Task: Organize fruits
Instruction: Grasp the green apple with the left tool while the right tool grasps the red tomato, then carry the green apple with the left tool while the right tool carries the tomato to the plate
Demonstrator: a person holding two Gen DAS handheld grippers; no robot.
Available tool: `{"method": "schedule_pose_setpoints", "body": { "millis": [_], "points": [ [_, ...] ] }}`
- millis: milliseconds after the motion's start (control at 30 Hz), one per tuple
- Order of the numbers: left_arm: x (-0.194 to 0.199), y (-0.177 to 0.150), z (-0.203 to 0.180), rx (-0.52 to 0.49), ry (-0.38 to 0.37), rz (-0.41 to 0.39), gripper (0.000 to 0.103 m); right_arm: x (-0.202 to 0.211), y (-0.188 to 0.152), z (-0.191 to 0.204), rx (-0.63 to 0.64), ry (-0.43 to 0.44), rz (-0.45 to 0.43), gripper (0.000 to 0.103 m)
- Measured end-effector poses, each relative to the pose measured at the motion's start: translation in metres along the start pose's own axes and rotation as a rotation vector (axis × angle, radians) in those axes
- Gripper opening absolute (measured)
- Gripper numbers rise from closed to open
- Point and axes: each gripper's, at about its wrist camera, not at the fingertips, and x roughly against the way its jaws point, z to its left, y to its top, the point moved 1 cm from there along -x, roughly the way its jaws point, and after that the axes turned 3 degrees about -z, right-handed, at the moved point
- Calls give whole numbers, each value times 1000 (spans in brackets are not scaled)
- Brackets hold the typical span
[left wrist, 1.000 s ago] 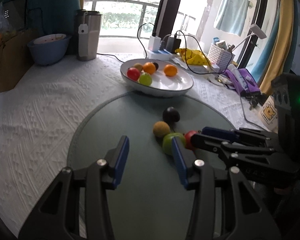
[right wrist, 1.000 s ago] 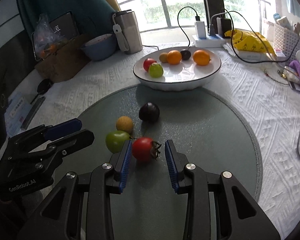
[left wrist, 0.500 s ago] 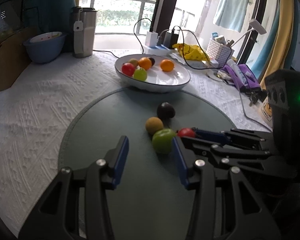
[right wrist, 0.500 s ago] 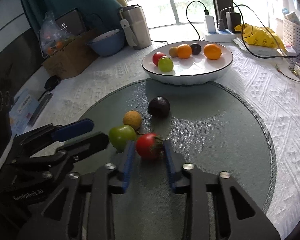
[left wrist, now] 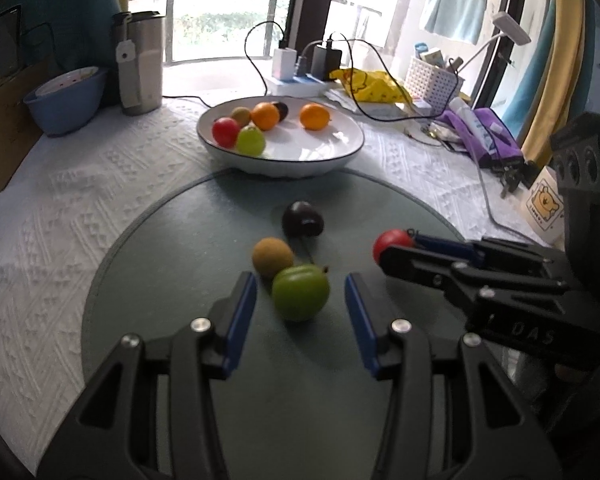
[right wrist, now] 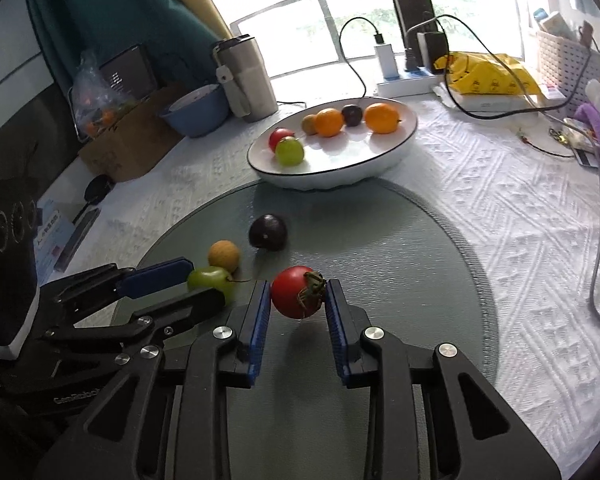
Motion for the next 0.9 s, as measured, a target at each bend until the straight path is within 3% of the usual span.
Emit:
{"method": "schedule_pose_setpoints", "body": {
  "millis": [300, 433, 900],
  "points": [
    [-6, -2, -3, -32, 19, 30, 46, 4, 2, -4, -11, 4, -12, 30],
    [-4, -3, -8, -58, 11, 32, 33, 5, 3, -2, -6, 0, -17, 30],
    [22, 8, -7, -70, -4, -27, 32, 12, 14, 4, 20, -15, -39, 30]
  ]
}}
